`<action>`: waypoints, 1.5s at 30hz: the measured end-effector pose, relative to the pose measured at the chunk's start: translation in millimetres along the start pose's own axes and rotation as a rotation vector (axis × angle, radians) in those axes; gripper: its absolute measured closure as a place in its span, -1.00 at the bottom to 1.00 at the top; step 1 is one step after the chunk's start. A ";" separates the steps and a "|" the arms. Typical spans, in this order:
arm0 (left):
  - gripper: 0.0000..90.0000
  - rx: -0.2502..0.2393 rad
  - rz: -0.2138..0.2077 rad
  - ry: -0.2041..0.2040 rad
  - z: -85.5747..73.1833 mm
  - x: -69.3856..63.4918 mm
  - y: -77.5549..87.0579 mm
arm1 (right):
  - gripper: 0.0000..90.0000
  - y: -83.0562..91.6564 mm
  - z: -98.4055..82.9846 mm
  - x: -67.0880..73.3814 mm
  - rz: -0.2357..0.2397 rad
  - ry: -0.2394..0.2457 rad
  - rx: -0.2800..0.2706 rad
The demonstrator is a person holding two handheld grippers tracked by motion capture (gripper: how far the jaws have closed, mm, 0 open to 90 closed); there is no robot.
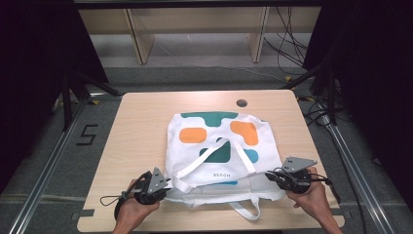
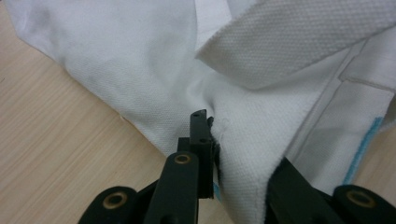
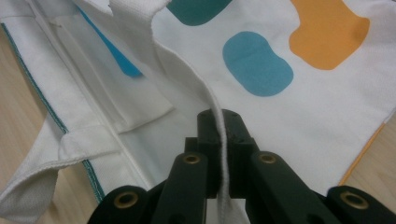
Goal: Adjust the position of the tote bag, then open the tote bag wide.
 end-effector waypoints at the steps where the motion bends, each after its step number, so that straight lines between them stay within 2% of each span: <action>1: 0.86 -0.016 -0.004 0.010 0.8 0.1 0.5 | 0.96 0.5 0.1 -0.4 -0.001 0.002 -0.003; 4: 0.87 -0.031 -0.020 0.006 2.4 1.0 4.6 | 0.96 2.7 0.8 0.7 0.001 -0.020 -0.005; 8: 0.83 -0.057 -0.046 0.029 6.2 0.2 9.6 | 0.96 6.7 2.7 -3.0 -0.002 -0.019 -0.020; 9: 0.83 -0.054 -0.054 0.028 6.8 0.4 11.0 | 0.96 8.8 3.3 -2.0 0.007 -0.042 -0.016; 12: 0.85 -0.049 -0.066 0.039 8.6 1.4 13.8 | 0.96 13.0 9.1 -4.8 0.006 -0.017 -0.033; 14: 0.86 -0.057 -0.062 0.045 9.6 1.4 14.7 | 0.96 17.3 13.1 -5.3 0.003 -0.018 -0.035; 15: 0.87 -0.078 -0.051 0.038 12.1 2.9 19.1 | 0.96 19.9 15.3 -3.9 0.013 -0.040 -0.035; 16: 0.87 -0.080 -0.049 0.032 13.0 3.5 21.8 | 0.96 21.3 18.1 -7.1 0.015 -0.018 -0.047; 17: 0.87 -0.074 -0.051 0.032 13.8 4.2 24.8 | 0.96 22.9 21.0 -6.5 0.031 -0.037 -0.056; 18: 0.87 -0.093 -0.055 0.041 16.1 4.2 26.0 | 0.96 24.3 24.1 -9.5 0.034 -0.034 -0.064; 19: 0.87 -0.073 -0.058 0.030 17.2 5.2 29.4 | 0.96 26.7 27.0 -9.2 0.043 -0.053 -0.062; 21: 0.88 -0.091 -0.059 0.030 22.1 5.9 32.5 | 0.96 30.9 33.8 -12.4 0.040 -0.044 -0.079; 22: 0.88 -0.117 -0.059 0.042 25.0 6.1 33.8 | 0.96 33.0 37.3 -15.1 0.042 -0.035 -0.086; 24: 0.88 -0.121 -0.067 0.044 27.6 6.4 36.7 | 0.96 38.6 44.1 -18.2 0.052 -0.033 -0.083; 25: 0.88 -0.134 -0.055 0.047 33.6 8.5 43.6 | 0.96 42.5 47.7 -17.6 0.061 -0.055 -0.073; 27: 0.88 -0.137 -0.053 0.033 36.8 10.6 48.5 | 0.96 49.7 59.5 -20.6 0.050 -0.020 -0.105; 28: 0.89 -0.174 -0.052 0.046 44.9 13.9 58.4 | 0.96 53.1 66.0 -22.7 0.042 -0.001 -0.125; 29: 0.89 -0.189 -0.036 0.039 49.3 16.3 64.2 | 0.96 57.8 72.4 -22.3 0.044 -0.015 -0.136; 31: 0.89 -0.226 -0.017 0.032 59.1 19.0 75.4 | 0.96 67.3 85.6 -26.7 0.046 0.009 -0.156; 32: 0.89 -0.249 -0.008 0.034 64.2 20.1 81.1 | 0.96 71.9 91.8 -27.0 0.045 -0.003 -0.169; 33: 0.89 -0.249 -0.008 0.034 64.2 20.1 81.1 | 0.96 77.1 97.9 -27.1 0.047 -0.009 -0.181; 34: 0.90 -0.268 -0.004 0.031 69.0 21.4 87.4 | 0.96 81.6 104.6 -29.8 0.046 0.018 -0.205; 35: 0.90 -0.291 0.006 0.020 78.7 23.6 98.0 | 0.96 86.7 110.1 -30.3 0.037 0.002 -0.221; 37: 0.91 -0.307 0.023 0.007 88.0 24.9 106.7 | 0.96 96.2 119.9 -33.0 0.038 0.025 -0.239; 38: 0.91 -0.313 0.018 0.001 92.4 24.9 110.3 | 0.96 100.2 124.2 -33.6 0.020 0.013 -0.254; 39: 0.91 -0.325 0.016 -0.002 97.0 24.9 114.1 | 0.96 104.7 128.4 -37.1 0.013 0.028 -0.267; 40: 0.92 -0.325 0.016 -0.002 97.0 24.9 114.1 | 0.96 104.7 128.4 -37.1 0.013 0.028 -0.267; 41: 0.92 -0.337 0.019 -0.016 106.6 24.8 122.7 | 0.96 113.9 135.7 -40.5 0.025 0.027 -0.274; 42: 0.92 -0.337 0.019 -0.016 106.6 24.8 122.7 | 0.97 118.6 139.4 -42.9 0.017 0.037 -0.281; 43: 0.92 -0.348 0.027 -0.036 117.1 24.5 132.6 | 0.97 122.4 143.4 -44.5 0.005 0.037 -0.296; 44: 0.92 -0.348 0.027 -0.036 117.1 24.5 132.6 | 0.97 126.7 146.9 -45.2 0.014 0.032 -0.297; 45: 0.92 -0.368 0.032 -0.049 128.2 24.7 144.5 | 0.97 130.8 150.6 -47.1 0.003 0.034 -0.309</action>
Point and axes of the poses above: each handheld gripper's, and its own axes: y roughly backward along the jaws, z roughly out of its top, x roughly to its left, the point moved 5 cm from there along -y, roughly forward along the jaws, and after that the axes turned 8 degrees about -z, right-handed, at the moved point
